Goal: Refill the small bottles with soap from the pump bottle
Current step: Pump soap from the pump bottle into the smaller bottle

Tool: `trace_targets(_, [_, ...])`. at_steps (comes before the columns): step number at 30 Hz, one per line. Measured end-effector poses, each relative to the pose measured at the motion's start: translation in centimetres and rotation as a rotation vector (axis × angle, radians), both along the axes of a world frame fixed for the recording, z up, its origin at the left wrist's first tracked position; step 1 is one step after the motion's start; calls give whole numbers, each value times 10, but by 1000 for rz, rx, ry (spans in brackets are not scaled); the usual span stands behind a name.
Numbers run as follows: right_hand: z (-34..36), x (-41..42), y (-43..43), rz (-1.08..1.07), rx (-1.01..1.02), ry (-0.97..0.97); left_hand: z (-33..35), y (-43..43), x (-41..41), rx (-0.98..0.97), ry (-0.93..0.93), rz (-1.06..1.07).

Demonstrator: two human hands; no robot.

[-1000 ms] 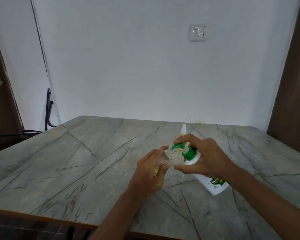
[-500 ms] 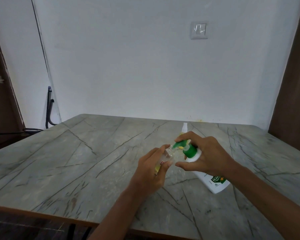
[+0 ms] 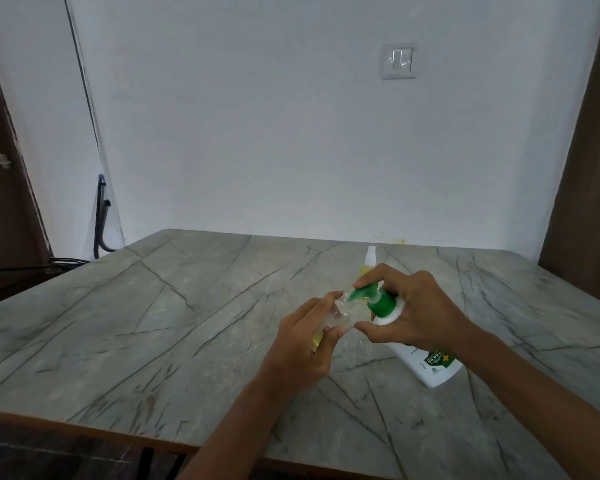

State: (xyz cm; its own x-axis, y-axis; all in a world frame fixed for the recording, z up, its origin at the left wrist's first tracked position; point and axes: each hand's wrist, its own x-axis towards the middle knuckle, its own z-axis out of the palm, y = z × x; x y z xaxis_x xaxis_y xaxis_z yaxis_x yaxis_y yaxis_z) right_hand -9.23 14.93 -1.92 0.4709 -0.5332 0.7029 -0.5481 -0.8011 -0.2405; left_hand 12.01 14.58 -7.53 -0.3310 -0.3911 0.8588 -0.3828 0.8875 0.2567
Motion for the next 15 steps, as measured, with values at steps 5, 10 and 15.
trace_targets(5, [-1, -1, 0, -17, 11, -2, 0, 0, -1, 11, 5, -11])
trace_targets(10, [-2, 0, 2, -102, -33, 93, 0, -1, 0, 17, 30, 27])
trace_targets(15, [-2, 0, 3, -121, -64, 138, 2, 1, -2, 21, 33, 45])
